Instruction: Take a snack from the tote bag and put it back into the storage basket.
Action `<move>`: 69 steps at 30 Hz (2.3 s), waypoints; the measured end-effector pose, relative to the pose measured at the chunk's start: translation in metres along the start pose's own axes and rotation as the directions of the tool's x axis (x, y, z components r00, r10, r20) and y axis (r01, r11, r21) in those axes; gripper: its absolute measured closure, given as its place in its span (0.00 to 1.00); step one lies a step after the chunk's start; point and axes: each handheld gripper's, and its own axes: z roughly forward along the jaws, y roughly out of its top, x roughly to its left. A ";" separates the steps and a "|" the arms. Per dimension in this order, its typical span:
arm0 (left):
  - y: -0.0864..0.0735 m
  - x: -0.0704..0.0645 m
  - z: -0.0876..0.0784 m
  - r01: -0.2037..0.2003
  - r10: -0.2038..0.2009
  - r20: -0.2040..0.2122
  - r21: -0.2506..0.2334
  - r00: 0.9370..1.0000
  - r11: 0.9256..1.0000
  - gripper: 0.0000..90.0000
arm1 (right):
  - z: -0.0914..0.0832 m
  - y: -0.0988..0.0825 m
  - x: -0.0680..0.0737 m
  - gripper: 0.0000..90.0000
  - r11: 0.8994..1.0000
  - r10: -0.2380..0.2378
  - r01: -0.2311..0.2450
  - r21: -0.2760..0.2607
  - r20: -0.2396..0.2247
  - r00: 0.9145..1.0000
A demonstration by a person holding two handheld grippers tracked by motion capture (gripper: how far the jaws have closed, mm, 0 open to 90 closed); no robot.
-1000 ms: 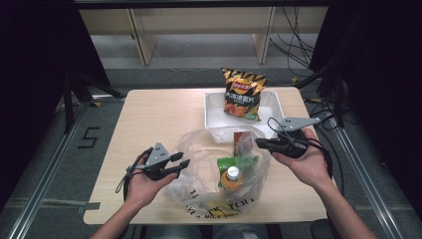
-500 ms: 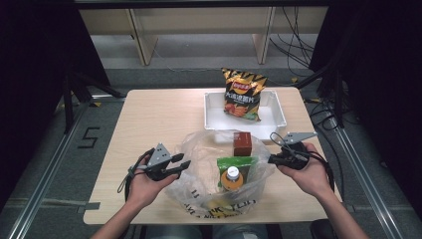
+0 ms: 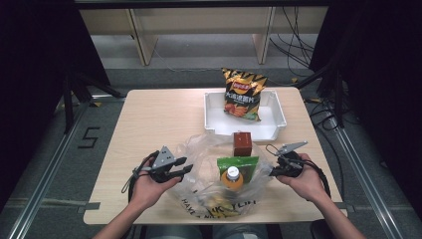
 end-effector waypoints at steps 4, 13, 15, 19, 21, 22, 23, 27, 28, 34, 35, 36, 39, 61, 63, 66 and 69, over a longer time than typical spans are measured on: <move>0.000 0.001 0.000 -0.003 0.003 -0.002 0.014 1.000 1.000 0.69 | 0.005 -0.004 -0.002 1.00 1.000 -0.001 0.001 -0.002 0.002 1.000; 0.000 0.002 0.000 -0.013 0.013 -0.004 0.012 1.000 1.000 0.68 | 0.002 -0.011 -0.006 0.98 1.000 0.006 -0.007 -0.027 -0.016 1.000; 0.000 0.000 0.001 0.023 -0.023 -0.003 -0.004 1.000 1.000 0.68 | -0.007 -0.011 -0.005 0.94 1.000 -0.005 0.005 -0.031 -0.016 1.000; 0.002 0.002 -0.001 -0.001 0.001 -0.007 -0.010 1.000 1.000 0.68 | -0.026 -0.012 -0.002 0.88 0.994 0.009 -0.010 -0.106 -0.016 1.000; 0.002 0.000 -0.002 0.017 -0.017 -0.013 -0.016 1.000 1.000 0.68 | -0.040 -0.011 -0.003 0.84 0.992 -0.016 0.014 -0.126 -0.010 1.000; 0.003 0.001 -0.002 0.001 -0.001 -0.015 -0.017 1.000 1.000 0.68 | -0.046 -0.011 -0.002 0.82 0.990 -0.013 0.013 -0.141 0.003 1.000; 0.003 0.001 -0.002 0.000 0.000 -0.011 -0.019 1.000 1.000 0.68 | -0.053 -0.010 -0.003 0.81 0.990 -0.026 0.026 -0.139 0.002 1.000; 0.003 -0.001 -0.002 0.027 -0.027 -0.015 -0.025 1.000 0.999 0.68 | -0.071 -0.010 -0.005 0.78 0.987 -0.023 0.027 -0.158 0.031 0.999; 0.003 0.000 -0.002 0.014 -0.014 -0.015 -0.025 1.000 1.000 0.67 | -0.077 -0.010 -0.004 0.77 0.987 0.003 0.003 -0.162 0.037 0.999; 0.004 0.000 -0.003 0.009 -0.009 -0.018 -0.026 1.000 1.000 0.67 | -0.105 0.004 -0.009 0.77 0.964 -0.020 0.043 -0.263 0.088 0.996; 0.004 0.000 -0.003 0.009 -0.009 -0.018 -0.027 1.000 1.000 0.67 | -0.108 0.009 -0.007 0.76 0.954 -0.030 0.058 -0.295 0.099 0.995; 0.004 -0.001 -0.003 0.009 -0.009 -0.018 -0.028 1.000 1.000 0.67 | -0.114 0.015 -0.005 0.76 0.949 -0.034 0.063 -0.308 0.098 0.995; 0.004 -0.001 -0.003 0.007 -0.007 -0.017 -0.028 1.000 1.000 0.67 | -0.122 0.033 0.003 0.75 0.912 -0.060 0.098 -0.399 0.106 0.992; 0.004 0.000 -0.004 -0.014 0.014 -0.010 -0.014 1.000 1.000 0.68 | -0.071 0.111 0.101 0.86 0.854 -0.373 0.321 -0.410 -0.052 0.926; 0.004 -0.001 -0.003 0.003 -0.003 -0.012 -0.027 1.000 1.000 0.68 | -0.065 0.109 0.101 0.86 0.865 -0.377 0.330 -0.377 -0.057 0.924; 0.004 0.000 -0.004 -0.006 0.006 -0.006 -0.028 1.000 1.000 0.68 | -0.061 0.104 0.100 0.88 0.877 -0.371 0.338 -0.341 -0.034 0.928; 0.004 0.000 -0.004 -0.004 0.004 -0.007 -0.030 1.000 1.000 0.68 | -0.063 0.096 0.095 0.89 0.885 -0.362 0.337 -0.322 -0.020 0.932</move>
